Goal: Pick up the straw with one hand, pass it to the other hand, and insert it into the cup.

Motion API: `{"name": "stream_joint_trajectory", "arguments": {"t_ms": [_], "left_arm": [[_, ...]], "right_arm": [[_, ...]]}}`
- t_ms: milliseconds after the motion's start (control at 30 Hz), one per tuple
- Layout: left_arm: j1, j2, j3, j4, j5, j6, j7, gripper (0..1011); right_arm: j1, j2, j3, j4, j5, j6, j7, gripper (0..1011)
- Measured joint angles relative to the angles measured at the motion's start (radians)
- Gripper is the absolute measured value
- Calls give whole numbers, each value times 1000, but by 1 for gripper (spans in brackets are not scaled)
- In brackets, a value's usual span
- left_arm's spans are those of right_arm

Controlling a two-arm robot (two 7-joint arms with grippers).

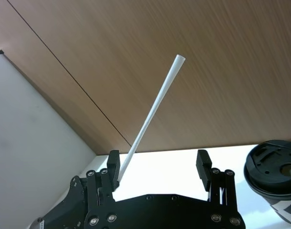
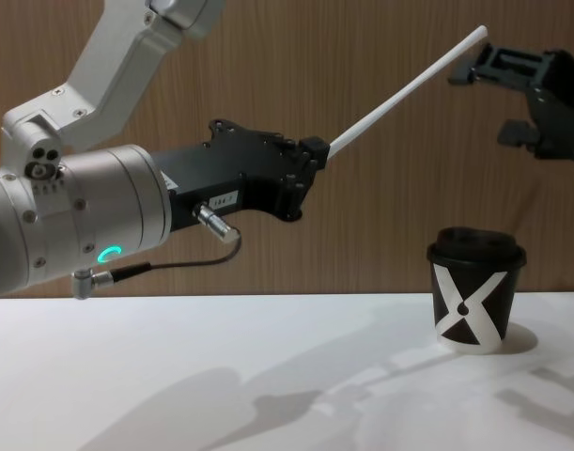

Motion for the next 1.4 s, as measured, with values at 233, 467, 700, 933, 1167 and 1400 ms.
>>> {"name": "stream_joint_trajectory", "arguments": {"t_ms": [233,467,700,933,1167,1400], "left_arm": [[0,0,0,0,0,0,0,0],[0,0,0,0,0,0,0,0],[0,0,0,0,0,0,0,0],[0,0,0,0,0,0,0,0],[0,0,0,0,0,0,0,0],[0,0,0,0,0,0,0,0]], "right_arm": [[25,-19,-8,11,28,23,-17,1001],[51,-38,-16,22,55,42,-37,1001],[75,-56,-22,37,76,55,-58,1001],[102,-77,-30,59,93,64,-82,1001],[127,-95,-41,83,102,67,-103,1001],[149,-109,-53,107,106,63,-115,1001]]}}
